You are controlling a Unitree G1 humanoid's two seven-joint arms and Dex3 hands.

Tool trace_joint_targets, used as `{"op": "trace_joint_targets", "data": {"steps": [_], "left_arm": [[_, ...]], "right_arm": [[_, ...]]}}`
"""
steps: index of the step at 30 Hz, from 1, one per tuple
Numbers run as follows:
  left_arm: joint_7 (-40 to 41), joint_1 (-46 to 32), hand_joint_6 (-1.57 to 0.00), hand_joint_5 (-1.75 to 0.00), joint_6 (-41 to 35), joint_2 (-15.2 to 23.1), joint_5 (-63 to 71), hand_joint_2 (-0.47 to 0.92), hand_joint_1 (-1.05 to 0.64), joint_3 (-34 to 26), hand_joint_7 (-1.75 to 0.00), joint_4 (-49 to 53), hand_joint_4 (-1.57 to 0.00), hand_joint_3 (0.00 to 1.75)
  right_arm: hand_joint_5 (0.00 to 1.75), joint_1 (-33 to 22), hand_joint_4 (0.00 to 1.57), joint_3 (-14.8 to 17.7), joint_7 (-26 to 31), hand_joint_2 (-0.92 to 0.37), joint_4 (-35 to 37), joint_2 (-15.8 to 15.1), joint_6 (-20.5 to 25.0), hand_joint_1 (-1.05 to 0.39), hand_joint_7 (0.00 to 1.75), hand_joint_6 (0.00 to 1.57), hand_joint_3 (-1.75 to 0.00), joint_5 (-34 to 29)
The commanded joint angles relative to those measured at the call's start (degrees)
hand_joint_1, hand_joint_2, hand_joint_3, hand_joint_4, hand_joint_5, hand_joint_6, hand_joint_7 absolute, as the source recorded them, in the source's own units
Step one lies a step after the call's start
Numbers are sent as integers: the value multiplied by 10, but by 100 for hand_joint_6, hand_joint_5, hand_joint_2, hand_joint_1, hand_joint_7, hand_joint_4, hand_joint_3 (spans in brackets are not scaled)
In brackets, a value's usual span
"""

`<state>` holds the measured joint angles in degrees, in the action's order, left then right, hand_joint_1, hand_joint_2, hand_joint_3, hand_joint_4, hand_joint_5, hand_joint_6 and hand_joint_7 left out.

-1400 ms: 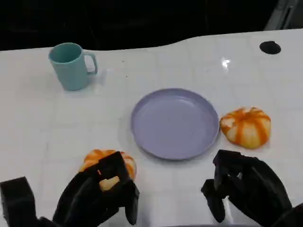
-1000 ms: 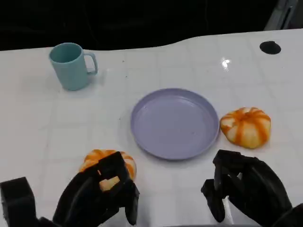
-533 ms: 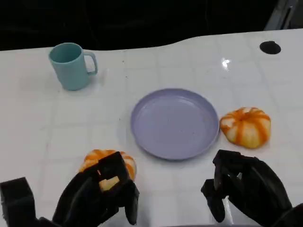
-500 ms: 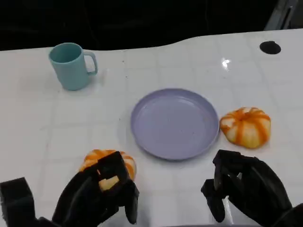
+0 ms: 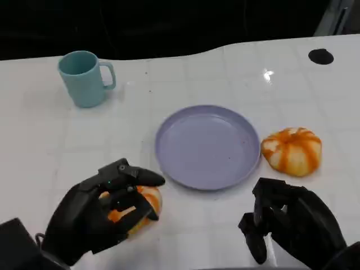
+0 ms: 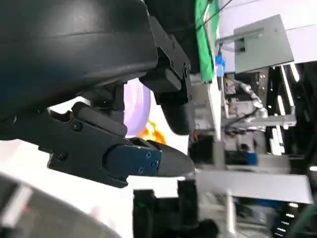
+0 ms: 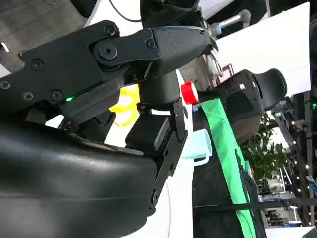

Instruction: Grasp the bread from the table and place it into the plate.

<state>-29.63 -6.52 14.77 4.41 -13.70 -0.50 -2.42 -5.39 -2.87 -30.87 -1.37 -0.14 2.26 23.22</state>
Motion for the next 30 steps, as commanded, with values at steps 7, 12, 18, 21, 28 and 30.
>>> {"op": "trace_joint_targets", "data": {"steps": [7, 12, 18, 21, 28, 30], "left_arm": [[79, 7, -38, -85, 69, 89, 185, 92, -65, -20, -11, -57, -18, 5], [103, 0, -35, -69, 47, 151, 328, 92, -70, -20, -4, -120, -16, 7], [106, -1, -34, -43, -2, 196, 475, 92, -73, 0, 0, -180, -28, 5], [99, 12, -32, -41, -20, 214, 537, 92, -74, 25, 0, -178, -28, 3], [93, 66, -34, -24, -59, 220, 635, 91, -71, 96, 0, -126, -40, 0], [87, 89, -34, -22, -76, 215, 651, 90, -71, 118, 0, -99, -40, 0]], "right_arm": [[167, -5, 118, -1, 2, -92, -13, -4, 7, -94, 148, 104, -34, 5], [164, -7, 119, -3, 8, -92, -17, -4, 7, -96, 149, 104, -33, -1], [163, -5, 120, -4, 6, -92, -13, -5, 3, -95, 148, 104, -34, -2], [164, -4, 120, -3, 7, -92, -13, -5, 5, -95, 148, 103, -35, -1], [163, -1, 120, -2, 4, -92, -6, -5, 3, -96, 148, 103, -35, 0], [163, -1, 120, -2, 3, -92, -6, -6, 4, -96, 149, 104, -35, 2]]}}
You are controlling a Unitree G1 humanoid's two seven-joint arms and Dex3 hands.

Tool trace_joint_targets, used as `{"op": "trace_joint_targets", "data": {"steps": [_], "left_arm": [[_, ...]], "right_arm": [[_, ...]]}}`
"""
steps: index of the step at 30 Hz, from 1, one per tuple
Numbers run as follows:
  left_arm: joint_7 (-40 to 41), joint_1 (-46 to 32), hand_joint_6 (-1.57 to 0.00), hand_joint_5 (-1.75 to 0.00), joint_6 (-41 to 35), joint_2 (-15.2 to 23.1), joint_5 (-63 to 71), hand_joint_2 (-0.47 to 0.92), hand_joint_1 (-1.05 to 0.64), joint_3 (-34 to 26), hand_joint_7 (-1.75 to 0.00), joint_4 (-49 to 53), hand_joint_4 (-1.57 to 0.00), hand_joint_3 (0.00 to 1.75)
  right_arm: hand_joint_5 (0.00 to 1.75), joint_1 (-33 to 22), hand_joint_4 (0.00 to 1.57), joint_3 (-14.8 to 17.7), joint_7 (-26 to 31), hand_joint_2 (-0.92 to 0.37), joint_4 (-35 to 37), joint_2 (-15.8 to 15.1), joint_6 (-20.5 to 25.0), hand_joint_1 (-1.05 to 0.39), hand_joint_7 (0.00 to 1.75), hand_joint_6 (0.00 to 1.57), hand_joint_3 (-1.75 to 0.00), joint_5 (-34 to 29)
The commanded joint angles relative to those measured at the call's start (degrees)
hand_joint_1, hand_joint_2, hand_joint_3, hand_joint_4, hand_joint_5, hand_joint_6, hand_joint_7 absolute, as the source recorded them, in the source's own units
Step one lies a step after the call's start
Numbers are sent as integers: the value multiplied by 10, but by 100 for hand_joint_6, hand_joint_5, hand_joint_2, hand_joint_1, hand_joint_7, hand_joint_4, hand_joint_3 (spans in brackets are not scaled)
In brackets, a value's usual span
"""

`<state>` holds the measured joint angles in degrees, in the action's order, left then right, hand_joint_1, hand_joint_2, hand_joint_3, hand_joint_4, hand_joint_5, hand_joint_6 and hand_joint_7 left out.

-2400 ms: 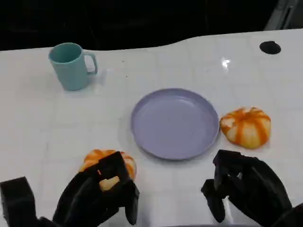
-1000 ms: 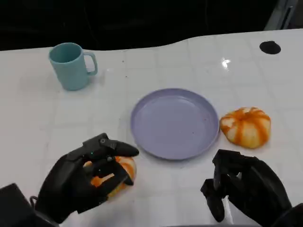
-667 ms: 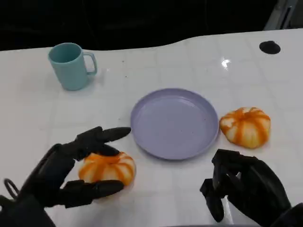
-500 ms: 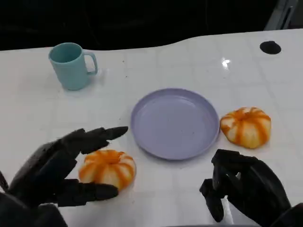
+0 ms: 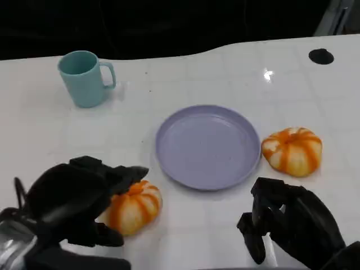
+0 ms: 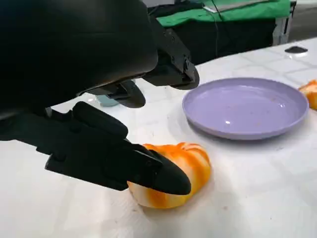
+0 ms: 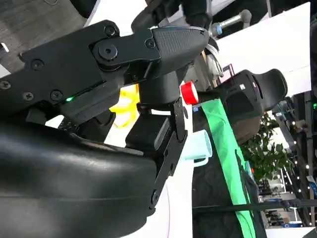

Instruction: Grasp the bread from the table and place it into the plate.

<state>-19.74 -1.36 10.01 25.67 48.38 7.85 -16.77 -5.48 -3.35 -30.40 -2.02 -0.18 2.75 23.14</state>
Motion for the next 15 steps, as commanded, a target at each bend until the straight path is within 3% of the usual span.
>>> {"op": "trace_joint_targets", "data": {"steps": [1, 10, 15], "left_arm": [[-11, 50, -34, -21, -37, -1, 37, 90, -70, 45, 0, 64, -41, 0], [36, 132, -35, -14, -69, -19, 68, 91, -67, 124, 0, 236, -42, 0], [91, 156, -39, -16, -66, -25, 75, 87, -59, 159, -1, 320, -50, 0]], "right_arm": [[163, 0, 120, 4, -5, -92, 1, -5, -1, -96, 148, 104, -35, 5], [163, -7, 119, 2, -4, -92, -9, -8, 6, -96, 147, 104, -34, 2], [163, -9, 119, 3, -4, -92, -13, -9, 9, -95, 148, 104, -34, 4]]}}
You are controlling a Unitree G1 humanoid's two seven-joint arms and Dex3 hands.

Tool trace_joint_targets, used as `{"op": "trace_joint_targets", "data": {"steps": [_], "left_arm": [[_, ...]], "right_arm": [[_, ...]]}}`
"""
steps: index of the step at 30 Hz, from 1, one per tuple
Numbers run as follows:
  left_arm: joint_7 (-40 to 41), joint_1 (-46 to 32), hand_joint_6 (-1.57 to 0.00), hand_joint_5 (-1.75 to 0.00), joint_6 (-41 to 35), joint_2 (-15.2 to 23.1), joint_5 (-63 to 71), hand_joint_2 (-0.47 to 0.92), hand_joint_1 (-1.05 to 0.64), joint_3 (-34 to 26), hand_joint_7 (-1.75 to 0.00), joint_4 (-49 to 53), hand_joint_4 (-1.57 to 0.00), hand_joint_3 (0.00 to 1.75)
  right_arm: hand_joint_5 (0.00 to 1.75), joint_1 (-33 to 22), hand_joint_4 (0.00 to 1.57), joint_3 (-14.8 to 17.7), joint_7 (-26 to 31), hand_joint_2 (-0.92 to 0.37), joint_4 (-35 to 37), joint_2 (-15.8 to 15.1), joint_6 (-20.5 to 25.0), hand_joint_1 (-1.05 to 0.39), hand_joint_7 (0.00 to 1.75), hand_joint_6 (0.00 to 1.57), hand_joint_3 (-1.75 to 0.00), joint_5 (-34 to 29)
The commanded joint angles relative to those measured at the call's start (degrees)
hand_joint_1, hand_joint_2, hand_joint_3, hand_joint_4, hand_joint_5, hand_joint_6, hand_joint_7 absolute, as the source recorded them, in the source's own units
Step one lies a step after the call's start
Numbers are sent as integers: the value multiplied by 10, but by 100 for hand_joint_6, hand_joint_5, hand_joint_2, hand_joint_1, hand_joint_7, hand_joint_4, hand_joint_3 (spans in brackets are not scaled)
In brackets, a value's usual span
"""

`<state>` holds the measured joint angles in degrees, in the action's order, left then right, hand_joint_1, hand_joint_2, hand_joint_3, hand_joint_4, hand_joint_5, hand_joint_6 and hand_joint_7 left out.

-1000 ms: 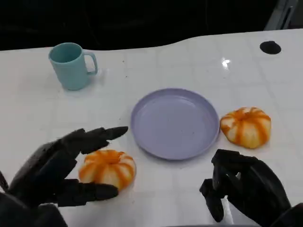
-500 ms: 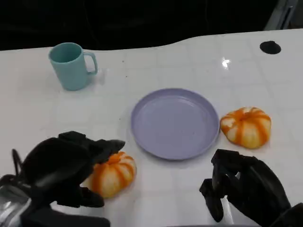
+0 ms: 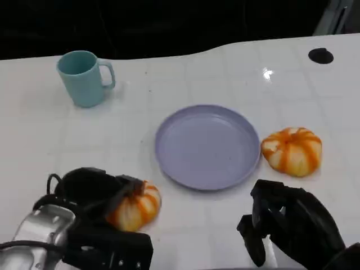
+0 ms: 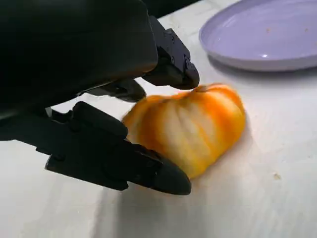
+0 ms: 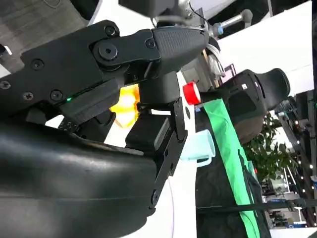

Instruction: Grasp the bread from the table and place it into the plate.

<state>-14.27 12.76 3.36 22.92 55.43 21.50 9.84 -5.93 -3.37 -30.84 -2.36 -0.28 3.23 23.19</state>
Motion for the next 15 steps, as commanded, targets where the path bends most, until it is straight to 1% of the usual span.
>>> {"op": "trace_joint_targets", "data": {"steps": [1, 4, 5, 6, 7, 8, 9, 10, 11, 12, 13, 14, 15], "left_arm": [[44, 17, -40, -16, 3, 3, 4, 87, -57, 29, -2, 68, -52, 0], [57, 24, -50, -19, 12, 6, -8, 89, -49, 40, -5, 99, -61, 1], [64, 27, -60, -31, 18, 8, -12, 91, -45, 43, -6, 109, -68, 4], [83, 29, -77, -55, 28, 10, -16, 92, -39, 43, -7, 120, -74, 14], [116, 29, -88, -68, 42, 10, -20, 92, -35, 41, -9, 132, -79, 23], [162, 29, -102, -91, 57, 10, -21, 92, -31, 39, -13, 147, -83, 30], [203, 30, -110, -138, 69, 10, -20, 92, -28, 40, -33, 160, -82, 36], [243, 32, -102, -156, 84, 8, -24, 92, -27, 38, -62, 174, -80, 38], [270, 34, -86, -165, 95, 7, -28, 92, -25, 36, -113, 184, -83, 43], [286, 37, -72, -171, 102, 7, -33, 92, -23, 36, -149, 192, -84, 48], [299, 38, -68, -173, 108, 8, -36, 92, -22, 35, -162, 193, -85, 49], [309, 39, -65, -174, 110, 9, -37, 90, -22, 34, -163, 191, -83, 51], [315, 38, -67, -174, 111, 10, -38, 87, -23, 33, -154, 186, -81, 53]], "right_arm": [[163, -4, 119, 3, 0, -92, -10, -7, 4, -95, 148, 104, -34, 5], [163, -5, 119, 4, 0, -92, -10, -7, 3, -95, 148, 103, -34, 4], [163, -5, 119, 3, 1, -92, -10, -7, 3, -95, 148, 103, -34, 3], [163, -6, 119, 3, 2, -92, -11, -6, 3, -95, 148, 104, -34, 2], [163, -6, 119, 3, 3, -92, -12, -6, 4, -96, 148, 104, -34, 2], [163, -6, 120, 3, 3, -92, -13, -6, 4, -96, 148, 104, -34, 2], [163, -6, 120, 3, 3, -92, -13, -7, 4, -96, 148, 104, -34, 3], [163, -6, 120, 4, 2, -92, -13, -7, 3, -95, 148, 104, -34, 3], [163, -6, 120, 4, 1, -92, -13, -7, 3, -95, 148, 104, -34, 3], [163, -6, 120, 4, 0, -92, -13, -8, 3, -95, 148, 104, -34, 3], [163, -6, 120, 4, 1, -92, -13, -8, 3, -95, 148, 104, -34, 2], [163, -6, 120, 4, 1, -92, -13, -8, 3, -95, 148, 104, -34, 3], [163, -6, 120, 4, 1, -92, -14, -8, 3, -95, 148, 104, -34, 3]]}}
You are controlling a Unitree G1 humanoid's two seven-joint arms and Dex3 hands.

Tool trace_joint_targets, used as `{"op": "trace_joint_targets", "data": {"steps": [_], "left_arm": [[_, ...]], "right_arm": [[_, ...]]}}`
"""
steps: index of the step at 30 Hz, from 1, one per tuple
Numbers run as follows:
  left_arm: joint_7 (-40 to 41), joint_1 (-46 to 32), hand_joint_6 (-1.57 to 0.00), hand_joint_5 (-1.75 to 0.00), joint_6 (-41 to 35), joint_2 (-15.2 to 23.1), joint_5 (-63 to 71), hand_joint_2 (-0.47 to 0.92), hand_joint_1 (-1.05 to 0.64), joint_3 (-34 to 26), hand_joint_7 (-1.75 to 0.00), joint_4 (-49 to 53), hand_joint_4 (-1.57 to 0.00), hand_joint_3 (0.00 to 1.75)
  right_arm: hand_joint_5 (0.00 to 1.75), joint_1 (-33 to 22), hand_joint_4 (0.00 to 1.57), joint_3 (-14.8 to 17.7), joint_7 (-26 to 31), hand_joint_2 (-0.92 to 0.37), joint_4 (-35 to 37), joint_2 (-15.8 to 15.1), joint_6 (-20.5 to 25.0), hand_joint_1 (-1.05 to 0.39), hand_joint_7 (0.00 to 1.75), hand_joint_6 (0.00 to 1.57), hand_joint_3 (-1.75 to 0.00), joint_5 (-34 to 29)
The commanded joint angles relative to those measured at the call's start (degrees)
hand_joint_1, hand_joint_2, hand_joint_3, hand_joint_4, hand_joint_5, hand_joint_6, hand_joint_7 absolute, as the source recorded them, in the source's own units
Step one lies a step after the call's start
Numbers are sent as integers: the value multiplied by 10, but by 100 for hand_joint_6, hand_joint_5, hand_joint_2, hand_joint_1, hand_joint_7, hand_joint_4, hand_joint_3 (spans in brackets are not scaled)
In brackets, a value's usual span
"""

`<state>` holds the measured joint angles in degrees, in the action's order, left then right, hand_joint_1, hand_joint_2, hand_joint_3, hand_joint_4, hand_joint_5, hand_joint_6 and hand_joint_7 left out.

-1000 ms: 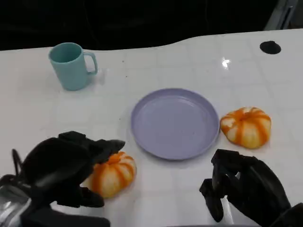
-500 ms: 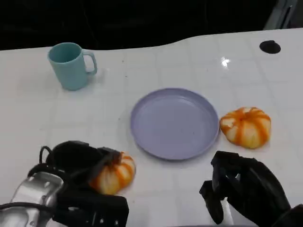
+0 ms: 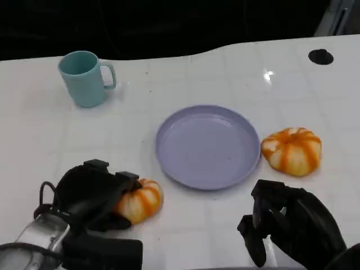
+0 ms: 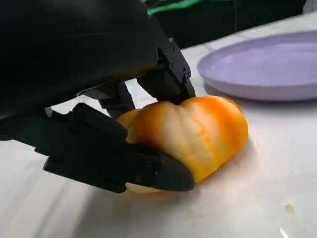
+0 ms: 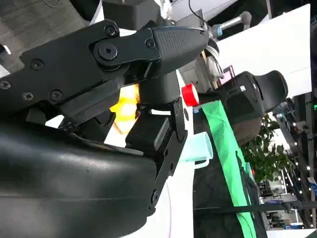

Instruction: Grasp the bread from the table and place it into the plate.

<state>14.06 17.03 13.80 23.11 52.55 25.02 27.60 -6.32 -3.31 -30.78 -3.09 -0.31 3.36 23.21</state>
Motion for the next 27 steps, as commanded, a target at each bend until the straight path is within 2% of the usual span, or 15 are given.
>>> {"op": "trace_joint_targets", "data": {"steps": [1, 8, 14, 17, 19, 23, 25, 27], "left_arm": [[36, -5, -68, -174, 8, 9, -9, 86, -23, -3, -151, 5, -80, 54], [68, -14, -69, -175, 6, 24, -1, 75, -21, -8, -152, -33, -80, 63], [10, -37, -76, -175, -52, 41, -4, 71, -22, -36, -140, -135, -80, 68], [-7, -47, -69, -175, -71, 44, -9, 65, -19, -54, -163, -180, -85, 80], [-11, -51, -66, -175, -80, 43, -10, 60, -19, -66, -170, -204, -86, 88], [-24, -47, -67, -175, -104, 38, -1, 55, -20, -78, -166, -238, -86, 96], [-25, -42, -71, -175, -111, 33, 2, 55, -19, -79, -159, -248, -87, 96], [-24, -32, -71, -175, -110, 28, 0, 54, -19, -78, -160, -249, -87, 93]], "right_arm": [[163, -3, 120, 4, 1, -92, -7, -8, 2, -95, 148, 104, -35, 2], [163, -1, 120, 6, -3, -92, -2, -9, 0, -96, 149, 104, -35, 5], [163, -3, 120, 6, -2, -92, -4, -9, 3, -96, 149, 104, -33, 4], [164, -3, 119, 7, -3, -92, -5, -9, 5, -95, 149, 103, -34, 7], [164, -4, 119, 7, -3, -92, -5, -8, 6, -95, 149, 103, -34, 7], [165, -5, 119, 7, -2, -92, -6, -9, 7, -96, 149, 104, -33, 6], [165, -5, 119, 7, -2, -92, -6, -9, 7, -96, 149, 104, -33, 6], [165, -6, 119, 7, -3, -92, -6, -9, 7, -95, 149, 104, -33, 5]]}}
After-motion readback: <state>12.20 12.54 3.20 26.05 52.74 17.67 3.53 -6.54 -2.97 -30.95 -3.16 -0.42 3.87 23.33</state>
